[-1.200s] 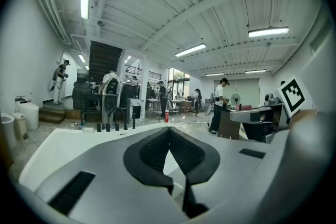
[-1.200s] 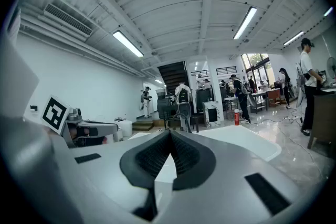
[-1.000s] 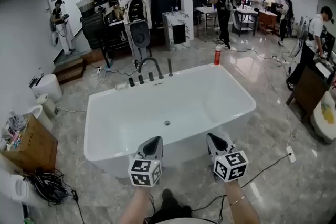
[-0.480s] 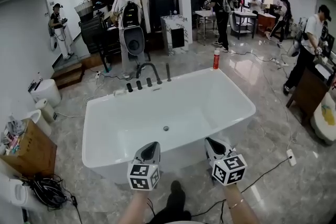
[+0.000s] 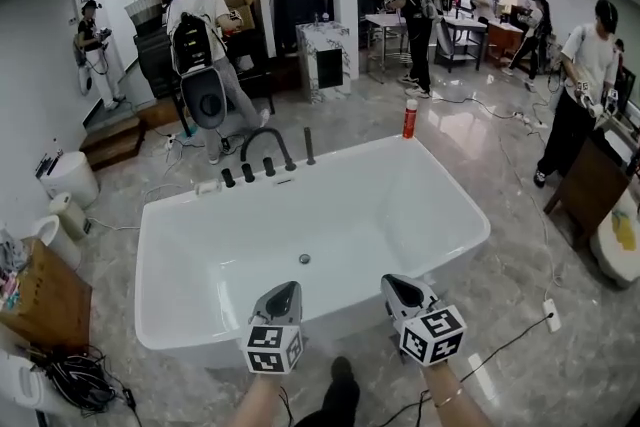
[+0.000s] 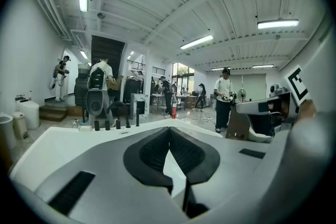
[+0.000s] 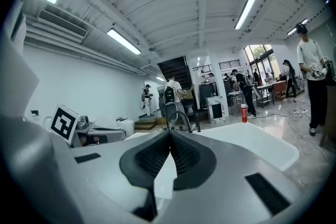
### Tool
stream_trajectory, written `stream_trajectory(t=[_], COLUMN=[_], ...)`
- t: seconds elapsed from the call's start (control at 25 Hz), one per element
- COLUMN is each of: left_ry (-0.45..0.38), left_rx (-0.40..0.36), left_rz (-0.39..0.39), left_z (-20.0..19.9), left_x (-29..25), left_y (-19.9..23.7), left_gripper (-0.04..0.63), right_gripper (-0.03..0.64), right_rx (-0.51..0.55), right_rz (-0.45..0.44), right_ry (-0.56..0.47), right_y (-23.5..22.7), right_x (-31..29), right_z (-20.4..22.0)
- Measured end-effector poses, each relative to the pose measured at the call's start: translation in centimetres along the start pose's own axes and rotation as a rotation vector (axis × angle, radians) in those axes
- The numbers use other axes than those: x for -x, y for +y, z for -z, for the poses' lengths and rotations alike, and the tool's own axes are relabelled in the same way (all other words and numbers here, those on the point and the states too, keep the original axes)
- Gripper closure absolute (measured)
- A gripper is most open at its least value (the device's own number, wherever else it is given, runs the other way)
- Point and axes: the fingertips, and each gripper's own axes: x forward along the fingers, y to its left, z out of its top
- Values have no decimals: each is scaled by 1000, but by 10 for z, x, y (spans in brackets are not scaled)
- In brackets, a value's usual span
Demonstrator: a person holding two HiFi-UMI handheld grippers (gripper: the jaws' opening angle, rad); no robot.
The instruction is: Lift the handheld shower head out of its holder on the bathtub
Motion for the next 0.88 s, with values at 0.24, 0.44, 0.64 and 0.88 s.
stream_trajectory(t=[0.24, 0.44, 0.64, 0.88], left_ry=[32, 59, 80, 102], left_rx=[20, 27, 35, 53], left_rz=[0, -3, 2, -10], left_z=[-18, -23, -26, -28], left_x=[-111, -179, -223, -256], left_y=[39, 73, 88, 102], left_gripper=[575, 575, 575, 575], right_gripper=[609, 610, 609, 610], right_rx=[-35, -42, -49, -42], right_rz=[-14, -19, -20, -33], right_ry=[27, 49, 75, 108], right_y=[-62, -99, -127, -151], right_x=[-98, -172, -219, -258], right_z=[-24, -32, -35, -36])
